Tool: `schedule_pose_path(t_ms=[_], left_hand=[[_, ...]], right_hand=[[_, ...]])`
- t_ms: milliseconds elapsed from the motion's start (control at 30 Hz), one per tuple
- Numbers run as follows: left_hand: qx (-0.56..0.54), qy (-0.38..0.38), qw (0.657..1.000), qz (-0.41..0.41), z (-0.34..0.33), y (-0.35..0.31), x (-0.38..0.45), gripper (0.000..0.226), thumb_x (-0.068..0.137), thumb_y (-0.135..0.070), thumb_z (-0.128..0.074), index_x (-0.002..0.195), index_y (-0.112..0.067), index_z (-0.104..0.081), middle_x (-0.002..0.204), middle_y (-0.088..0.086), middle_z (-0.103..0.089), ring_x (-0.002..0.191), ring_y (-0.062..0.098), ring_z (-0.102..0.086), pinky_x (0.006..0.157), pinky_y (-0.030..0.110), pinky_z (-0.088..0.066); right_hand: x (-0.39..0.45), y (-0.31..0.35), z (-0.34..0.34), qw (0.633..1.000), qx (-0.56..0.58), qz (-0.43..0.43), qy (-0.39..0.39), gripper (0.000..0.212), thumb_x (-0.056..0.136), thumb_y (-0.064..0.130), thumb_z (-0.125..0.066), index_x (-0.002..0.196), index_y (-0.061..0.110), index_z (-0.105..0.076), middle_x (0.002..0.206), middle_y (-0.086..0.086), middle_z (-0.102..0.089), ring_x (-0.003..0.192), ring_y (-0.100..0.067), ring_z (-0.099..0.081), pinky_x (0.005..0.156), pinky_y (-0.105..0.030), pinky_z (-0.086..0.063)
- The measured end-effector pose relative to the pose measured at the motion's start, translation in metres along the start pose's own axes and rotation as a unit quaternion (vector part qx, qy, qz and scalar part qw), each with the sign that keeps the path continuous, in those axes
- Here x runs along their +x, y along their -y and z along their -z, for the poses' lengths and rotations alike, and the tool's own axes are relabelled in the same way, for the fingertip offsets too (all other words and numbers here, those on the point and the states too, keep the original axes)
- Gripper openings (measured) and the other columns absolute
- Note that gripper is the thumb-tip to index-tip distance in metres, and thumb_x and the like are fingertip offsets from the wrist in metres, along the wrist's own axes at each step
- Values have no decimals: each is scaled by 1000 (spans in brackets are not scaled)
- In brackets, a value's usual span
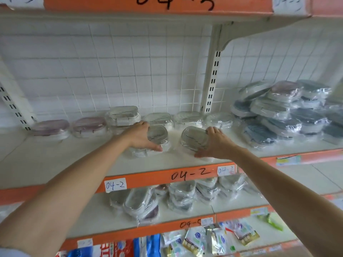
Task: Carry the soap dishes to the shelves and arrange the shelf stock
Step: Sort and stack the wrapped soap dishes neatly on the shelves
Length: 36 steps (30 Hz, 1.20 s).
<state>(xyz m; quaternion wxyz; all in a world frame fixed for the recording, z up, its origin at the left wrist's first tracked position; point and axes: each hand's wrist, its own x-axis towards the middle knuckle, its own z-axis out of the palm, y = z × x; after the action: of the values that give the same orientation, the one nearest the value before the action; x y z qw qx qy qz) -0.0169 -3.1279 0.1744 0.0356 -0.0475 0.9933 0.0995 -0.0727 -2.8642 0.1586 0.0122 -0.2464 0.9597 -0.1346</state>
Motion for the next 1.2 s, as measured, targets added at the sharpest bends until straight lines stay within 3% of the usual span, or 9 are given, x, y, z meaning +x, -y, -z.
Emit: schedule_pose_path(t_ms=[233,433,533,667,733,933,1200], left_hand=[[-31,-3,998,-55,-22,-111,-30,117,57,-75,-70,143,-6,-31,145,10,-37,130,25,-38,103,34,-36],[-9,20,996,-81,-60,-194,-75,101,52,-77,-71,121,-7,-46,123,7,-48,112,21,-47,91,33,-41],[-1,45,995,-94,-78,-230,-94,110,51,-80,-69,130,-7,-42,131,8,-45,118,22,-45,98,34,-41],[26,82,991,-105,-110,-279,-113,124,59,-79,-66,147,-2,-24,155,14,-24,141,28,-27,114,37,-28],[42,88,989,-114,-128,-304,-121,123,63,-78,-64,148,-1,-21,156,14,-21,142,28,-24,114,37,-26],[55,115,984,-123,-178,-354,-120,122,64,-76,-66,149,-3,-19,158,13,-16,145,27,-18,115,43,-24],[26,128,986,-100,-222,-394,-39,121,63,-73,-69,149,-2,-19,157,13,-16,144,28,-20,113,42,-28]], right_hand=[[-109,-71,31,998,-7,-54,-32,101,62,56,-80,134,3,-32,134,-12,-39,126,-26,-36,105,-39,-37],[-207,-130,40,995,-6,-87,-38,95,63,52,-81,128,0,-36,129,-14,-43,122,-30,-40,102,-36,-35],[-253,-156,39,993,-1,-117,-30,93,64,53,-80,127,0,-36,130,-15,-42,122,-29,-40,100,-36,-35],[-309,-193,33,988,5,-151,-10,90,67,54,-78,128,2,-36,131,-12,-42,122,-28,-39,98,-34,-35],[-331,-214,27,985,7,-170,-5,90,67,54,-78,127,2,-36,130,-12,-42,122,-27,-39,97,-32,-34],[-354,-270,-8,977,8,-215,14,98,62,58,-79,129,0,-35,130,-14,-42,122,-31,-38,102,-37,-34],[-308,-354,-25,975,-27,-220,32,99,62,55,-80,129,-1,-34,128,-15,-42,122,-32,-38,101,-38,-36]])
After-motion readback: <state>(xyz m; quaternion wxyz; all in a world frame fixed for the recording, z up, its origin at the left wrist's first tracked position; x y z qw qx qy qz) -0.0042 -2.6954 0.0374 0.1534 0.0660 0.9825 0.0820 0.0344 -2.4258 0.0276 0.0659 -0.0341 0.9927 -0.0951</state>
